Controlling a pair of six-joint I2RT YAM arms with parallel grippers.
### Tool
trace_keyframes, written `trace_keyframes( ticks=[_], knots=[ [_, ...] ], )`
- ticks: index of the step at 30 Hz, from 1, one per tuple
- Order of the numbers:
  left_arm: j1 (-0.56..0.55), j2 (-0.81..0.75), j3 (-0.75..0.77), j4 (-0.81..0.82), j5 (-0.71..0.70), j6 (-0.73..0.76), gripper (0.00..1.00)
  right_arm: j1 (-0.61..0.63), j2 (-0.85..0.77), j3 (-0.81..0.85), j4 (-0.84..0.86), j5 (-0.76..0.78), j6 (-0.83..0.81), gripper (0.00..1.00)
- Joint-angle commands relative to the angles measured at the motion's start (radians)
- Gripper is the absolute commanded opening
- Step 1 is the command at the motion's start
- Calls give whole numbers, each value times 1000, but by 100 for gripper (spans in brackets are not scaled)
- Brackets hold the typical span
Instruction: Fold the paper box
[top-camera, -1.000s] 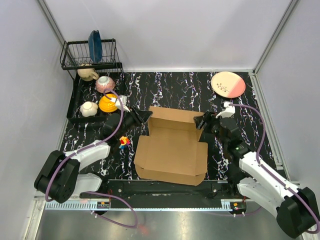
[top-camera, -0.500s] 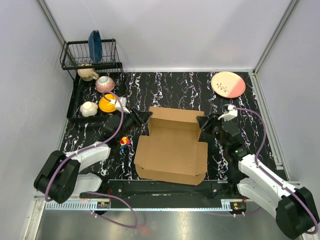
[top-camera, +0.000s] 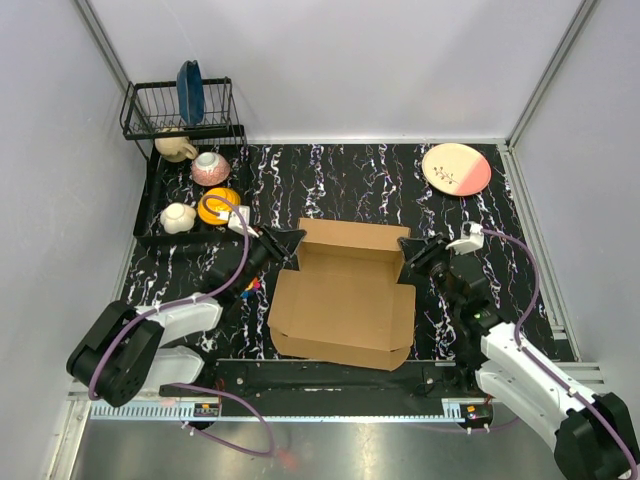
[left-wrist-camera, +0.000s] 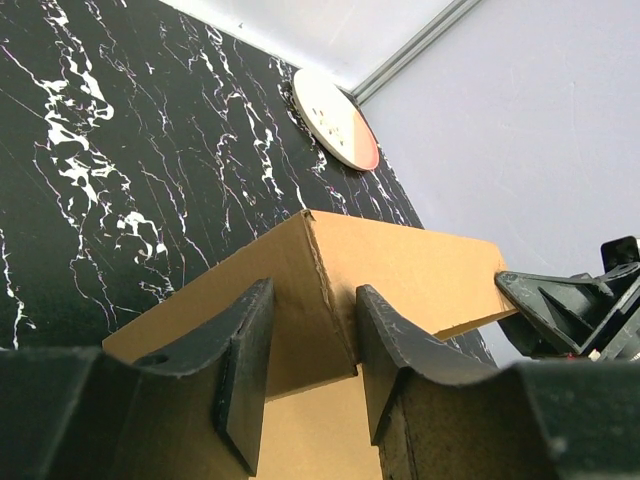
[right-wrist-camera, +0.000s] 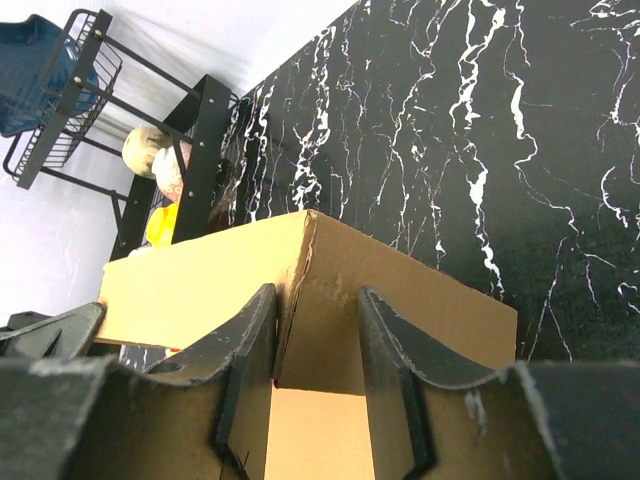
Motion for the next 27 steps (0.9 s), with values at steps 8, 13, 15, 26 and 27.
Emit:
trace_keyframes(
  ticks=[8,13,15,26,27],
  knots=[
    [-38,114,-70,2,-5,-27,36,-4,115,-5,-339,34,92,38],
    [-38,161,-90,24,-10,-43,34,-2,163,25,-388,29,97,36],
    [-38,177,-99,42,-7,-48,34,-2,178,27,-391,28,102,36],
    [-38,180,-117,64,-8,-62,35,-2,137,35,-428,29,100,39],
    [-38,166,-107,49,-8,-59,37,-4,126,47,-460,34,88,43]
  ],
)
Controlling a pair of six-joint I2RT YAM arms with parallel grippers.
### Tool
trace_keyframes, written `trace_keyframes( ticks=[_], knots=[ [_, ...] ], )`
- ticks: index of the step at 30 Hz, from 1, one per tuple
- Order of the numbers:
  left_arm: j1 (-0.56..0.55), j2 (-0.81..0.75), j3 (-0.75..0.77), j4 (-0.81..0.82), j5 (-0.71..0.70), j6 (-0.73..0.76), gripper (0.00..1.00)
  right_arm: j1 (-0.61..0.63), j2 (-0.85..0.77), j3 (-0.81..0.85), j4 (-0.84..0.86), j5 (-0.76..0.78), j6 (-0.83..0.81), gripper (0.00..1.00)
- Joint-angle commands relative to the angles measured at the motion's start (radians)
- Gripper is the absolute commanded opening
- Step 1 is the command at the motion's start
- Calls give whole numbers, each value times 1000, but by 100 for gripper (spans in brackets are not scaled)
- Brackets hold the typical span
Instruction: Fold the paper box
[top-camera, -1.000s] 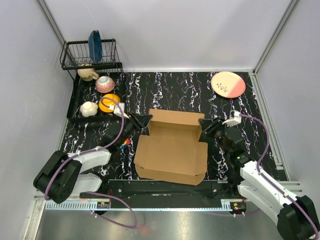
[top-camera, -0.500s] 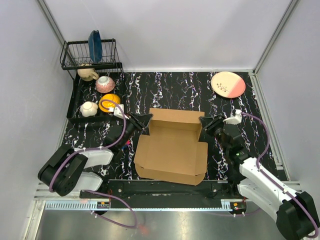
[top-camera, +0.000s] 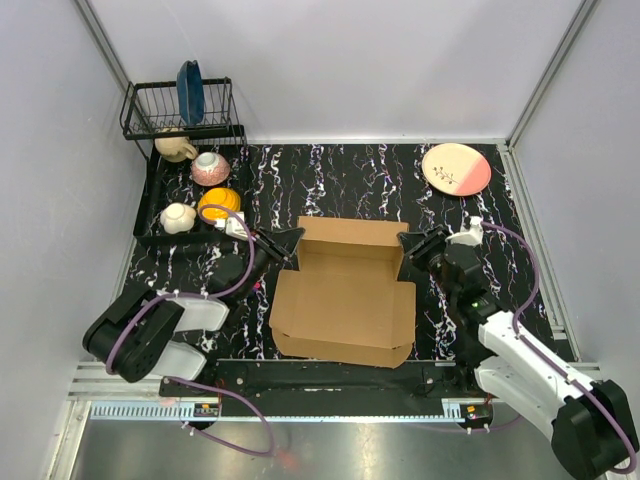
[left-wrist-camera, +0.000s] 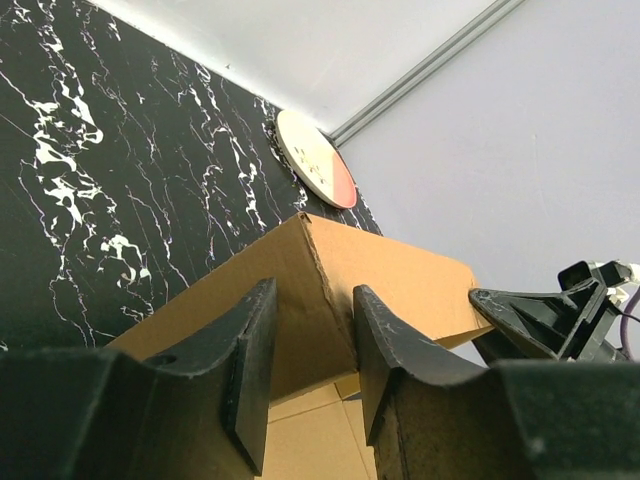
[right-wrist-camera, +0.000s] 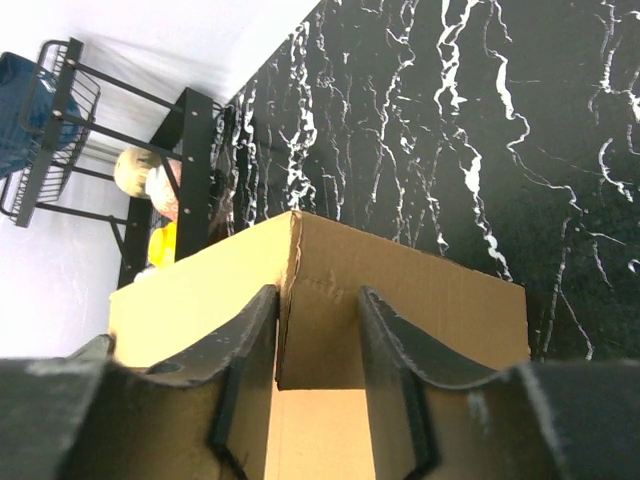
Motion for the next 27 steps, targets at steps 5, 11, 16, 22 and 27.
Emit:
trace_keyframes(
  ticks=[5,11,16,22,27],
  knots=[
    [-19,-67,16,-386,68,30,52,1,-58,87,-477,68,-143,60],
    [-19,-112,55,-467,46,44,56,1,-89,219,-546,91,-219,69],
    [-19,-132,83,-521,36,60,59,1,-109,315,-577,68,-270,72],
    [-19,-186,125,-597,5,85,67,0,-117,402,-634,67,-353,74],
    [-17,-258,174,-677,-53,128,72,3,-91,486,-642,-43,-481,72]
  ],
)
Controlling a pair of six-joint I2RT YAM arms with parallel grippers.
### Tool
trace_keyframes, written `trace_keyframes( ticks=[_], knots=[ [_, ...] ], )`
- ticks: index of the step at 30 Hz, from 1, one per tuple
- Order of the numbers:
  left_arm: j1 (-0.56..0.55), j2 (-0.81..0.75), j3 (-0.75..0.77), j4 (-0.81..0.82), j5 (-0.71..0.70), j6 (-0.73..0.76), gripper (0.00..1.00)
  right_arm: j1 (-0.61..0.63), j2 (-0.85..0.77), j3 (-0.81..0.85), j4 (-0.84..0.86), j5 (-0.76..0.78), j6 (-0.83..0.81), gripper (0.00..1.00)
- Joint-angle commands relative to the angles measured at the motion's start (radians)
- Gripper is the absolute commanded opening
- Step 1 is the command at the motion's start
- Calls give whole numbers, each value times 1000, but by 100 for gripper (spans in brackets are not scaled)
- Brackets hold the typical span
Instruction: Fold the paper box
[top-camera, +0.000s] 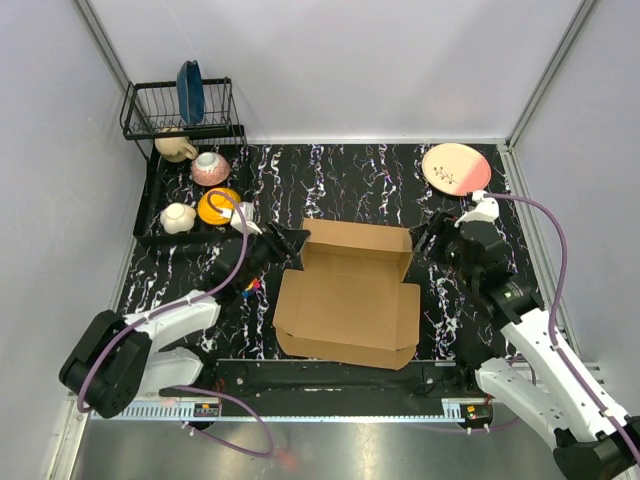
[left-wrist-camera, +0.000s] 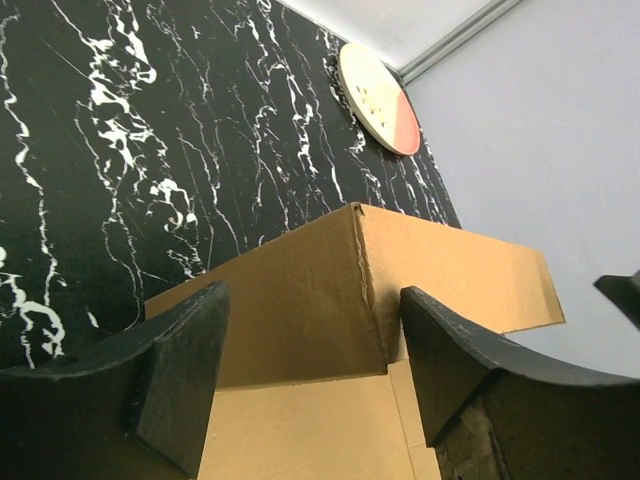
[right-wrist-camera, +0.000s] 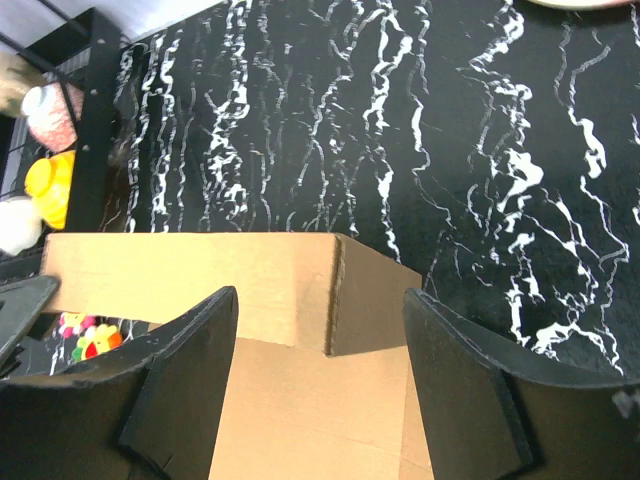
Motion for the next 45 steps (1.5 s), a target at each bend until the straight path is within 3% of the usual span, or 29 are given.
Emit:
trace_keyframes(
  ticks=[1,6,16,20,21,22,24,27,31,36,45],
  knots=[
    [-5,-60,55,-163,-58,73,73,6,38,105,-18,-90,-162,72],
    [-5,-129,95,-229,-107,99,78,47,115,186,-44,-35,-324,72],
    [0,-233,185,-347,-110,145,82,90,214,340,-38,-22,-458,73],
    [0,-390,187,-444,-171,152,82,306,305,416,-41,232,-675,73],
    [0,-467,178,-459,-189,149,82,440,325,412,-14,387,-811,73],
    [0,-505,155,-491,-208,143,82,496,370,407,15,459,-884,73],
    [0,-607,135,-536,-255,129,82,649,414,375,144,650,-1093,74],
    [-2,-720,90,-625,-297,123,82,795,476,323,268,775,-1255,74],
    [-2,-842,38,-714,-335,132,82,892,515,142,637,913,-1507,75],
    [-2,-938,21,-791,-357,143,82,926,501,85,583,935,-1475,75],
    [-2,-913,24,-792,-317,119,82,962,605,7,671,921,-1516,77]
  ],
)
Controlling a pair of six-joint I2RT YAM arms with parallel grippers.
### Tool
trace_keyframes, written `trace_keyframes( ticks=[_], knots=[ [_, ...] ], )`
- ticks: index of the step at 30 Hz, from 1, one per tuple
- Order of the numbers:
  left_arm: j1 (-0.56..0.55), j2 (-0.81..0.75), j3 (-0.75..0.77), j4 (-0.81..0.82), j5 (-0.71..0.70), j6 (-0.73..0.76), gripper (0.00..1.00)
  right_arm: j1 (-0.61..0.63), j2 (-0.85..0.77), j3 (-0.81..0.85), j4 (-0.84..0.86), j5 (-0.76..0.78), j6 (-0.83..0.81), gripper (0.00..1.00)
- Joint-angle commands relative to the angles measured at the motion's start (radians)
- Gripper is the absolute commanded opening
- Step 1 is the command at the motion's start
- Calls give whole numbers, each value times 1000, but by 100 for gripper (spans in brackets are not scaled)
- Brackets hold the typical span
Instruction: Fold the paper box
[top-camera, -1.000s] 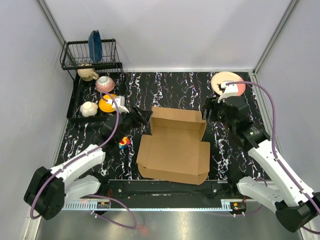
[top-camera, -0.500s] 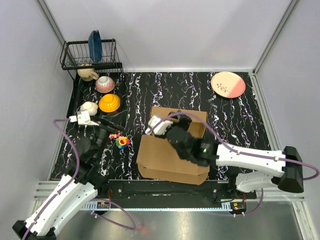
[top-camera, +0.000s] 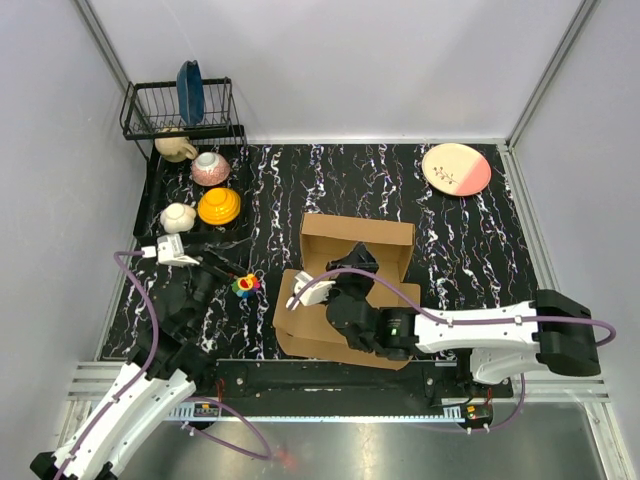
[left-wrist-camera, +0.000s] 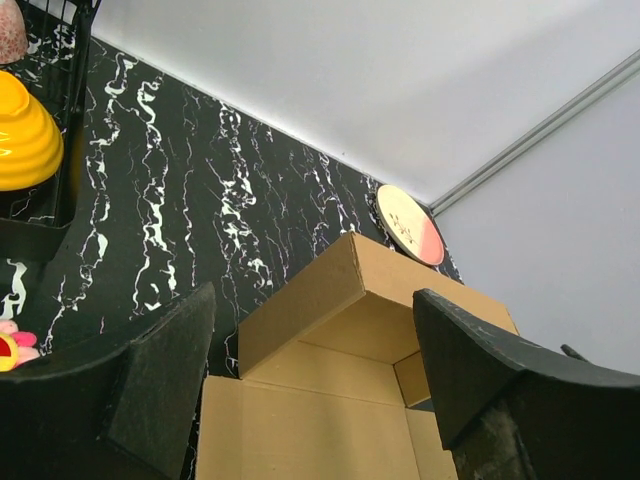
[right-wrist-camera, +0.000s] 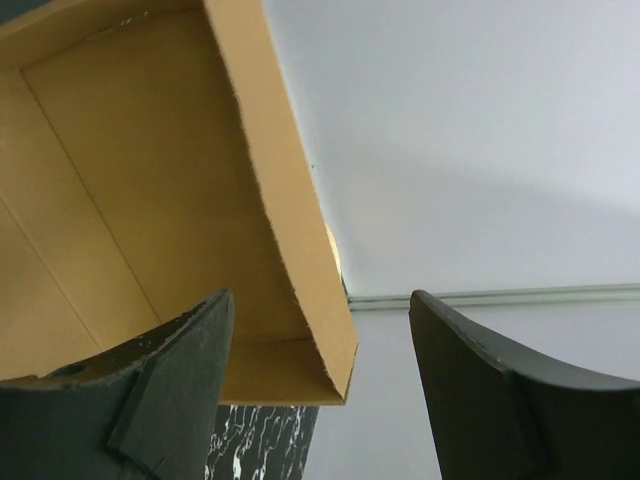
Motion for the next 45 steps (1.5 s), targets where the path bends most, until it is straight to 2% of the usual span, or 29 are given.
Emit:
trace_keyframes(
  ticks=[1,6,15,18,23,29,33,36,37,45],
  knots=[
    [1,13,3,3,11,-6,82,-3,56,-24,109,12,-33,77],
    [1,8,-4,-1,2,-6,82,-83,98,-27,175,-23,-50,78],
    [1,53,-10,37,13,-23,82,-189,145,22,186,-57,-16,75],
    [-1,51,-13,45,13,-17,82,-204,168,39,176,-74,-7,69],
    [-1,48,-15,35,17,-12,82,-213,205,61,161,-88,-1,47],
    [-1,34,-13,32,20,-9,82,-215,222,76,181,-77,-33,31],
    [1,30,-10,23,14,-12,82,-215,205,84,218,-65,-82,11],
    [-1,30,20,8,5,-4,82,-213,182,93,216,-65,-117,3],
    [-1,31,34,-1,0,0,82,-212,177,94,212,-65,-128,0],
    [-1,57,183,-44,-65,72,82,-212,119,155,183,-54,-130,0]
  ],
)
